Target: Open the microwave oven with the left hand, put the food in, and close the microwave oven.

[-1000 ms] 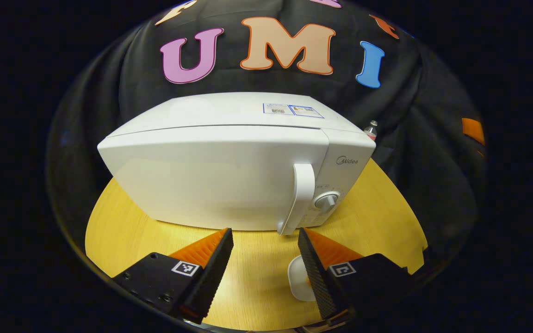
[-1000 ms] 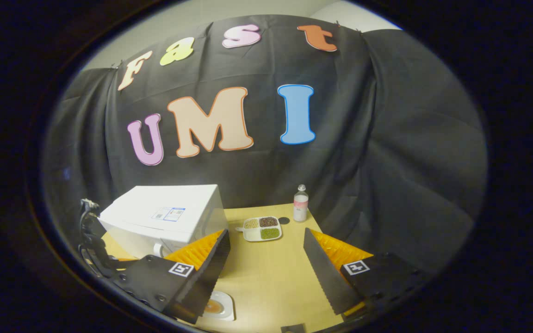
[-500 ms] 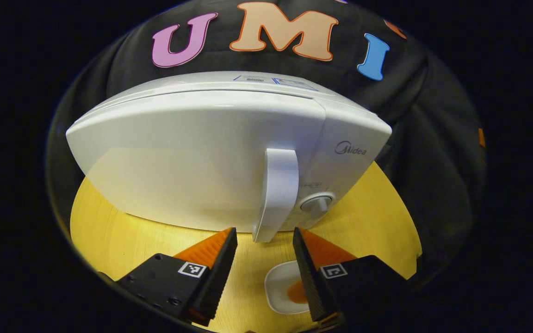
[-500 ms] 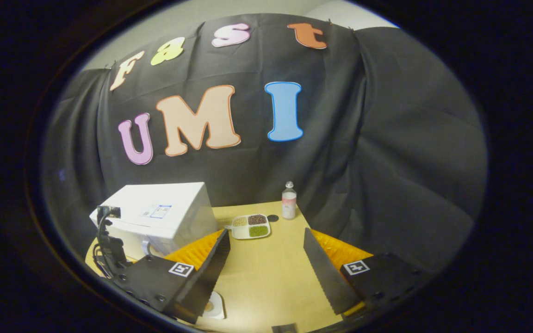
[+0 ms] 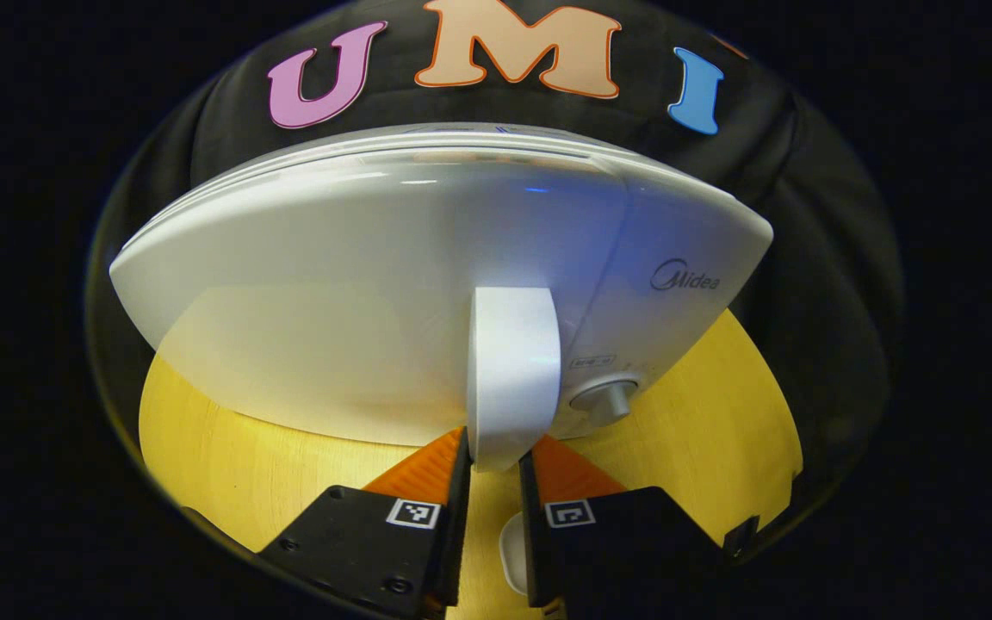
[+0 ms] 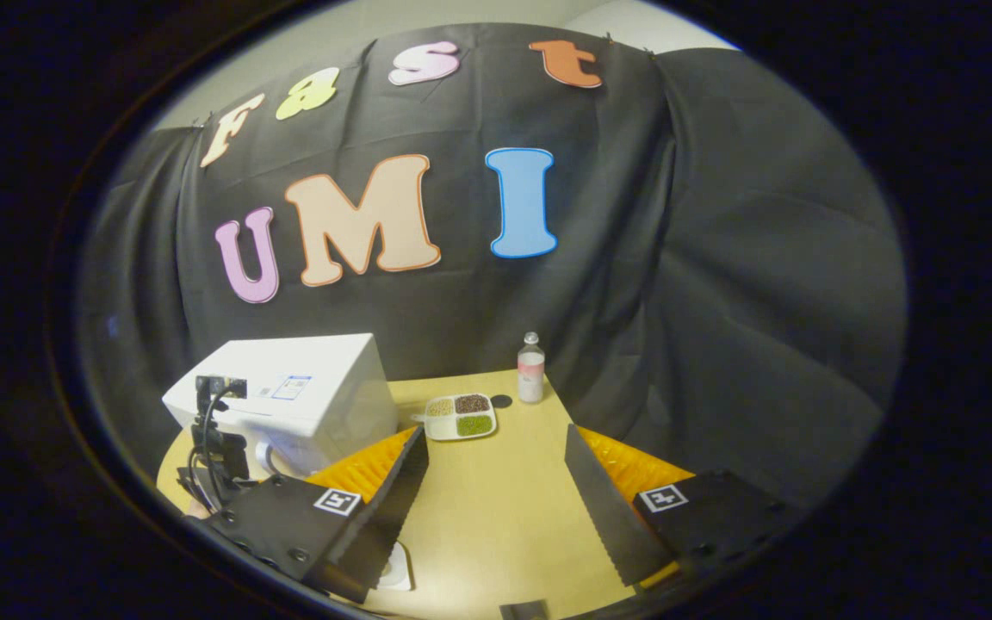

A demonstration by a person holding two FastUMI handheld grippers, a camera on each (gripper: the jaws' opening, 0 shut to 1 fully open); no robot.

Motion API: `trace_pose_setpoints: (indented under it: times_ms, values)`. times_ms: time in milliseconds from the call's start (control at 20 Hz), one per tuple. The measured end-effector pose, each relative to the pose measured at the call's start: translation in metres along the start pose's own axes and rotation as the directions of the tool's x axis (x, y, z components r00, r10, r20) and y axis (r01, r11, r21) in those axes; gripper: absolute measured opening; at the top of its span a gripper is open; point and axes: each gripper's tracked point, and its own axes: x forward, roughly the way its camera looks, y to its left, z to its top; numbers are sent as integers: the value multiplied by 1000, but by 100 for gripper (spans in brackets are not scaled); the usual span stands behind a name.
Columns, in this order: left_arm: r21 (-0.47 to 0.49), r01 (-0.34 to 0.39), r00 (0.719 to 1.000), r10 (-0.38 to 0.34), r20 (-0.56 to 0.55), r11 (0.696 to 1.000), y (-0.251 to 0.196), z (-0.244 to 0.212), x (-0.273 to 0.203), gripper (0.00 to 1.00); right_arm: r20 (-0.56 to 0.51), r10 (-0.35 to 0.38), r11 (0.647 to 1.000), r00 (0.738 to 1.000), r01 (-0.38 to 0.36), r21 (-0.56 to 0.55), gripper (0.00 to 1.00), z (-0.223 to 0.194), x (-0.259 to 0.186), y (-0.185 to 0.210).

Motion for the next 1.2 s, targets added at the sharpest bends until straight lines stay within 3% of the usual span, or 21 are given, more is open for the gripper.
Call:
trace_pose_setpoints:
  times_ms: [150,650,1050,1200]
  values:
    - [47,2,1000,-1,-19,999,-1,-2,0,23,-9,7,1000,1000,-7,-2,97,-4,-5,5]
    - [-14,4,999,-3,50,1000,0,-1,-4,7,-32,19,1000,999,-19,9,97,-21,-30,16]
    - [-55,1,995,5,102,998,0,-1,-6,5,-37,-39,999,999,39,7,97,-33,-54,2]
    - [-54,9,995,-3,100,999,3,-22,-27,5,-52,-52,999,997,52,11,97,-42,-61,5]
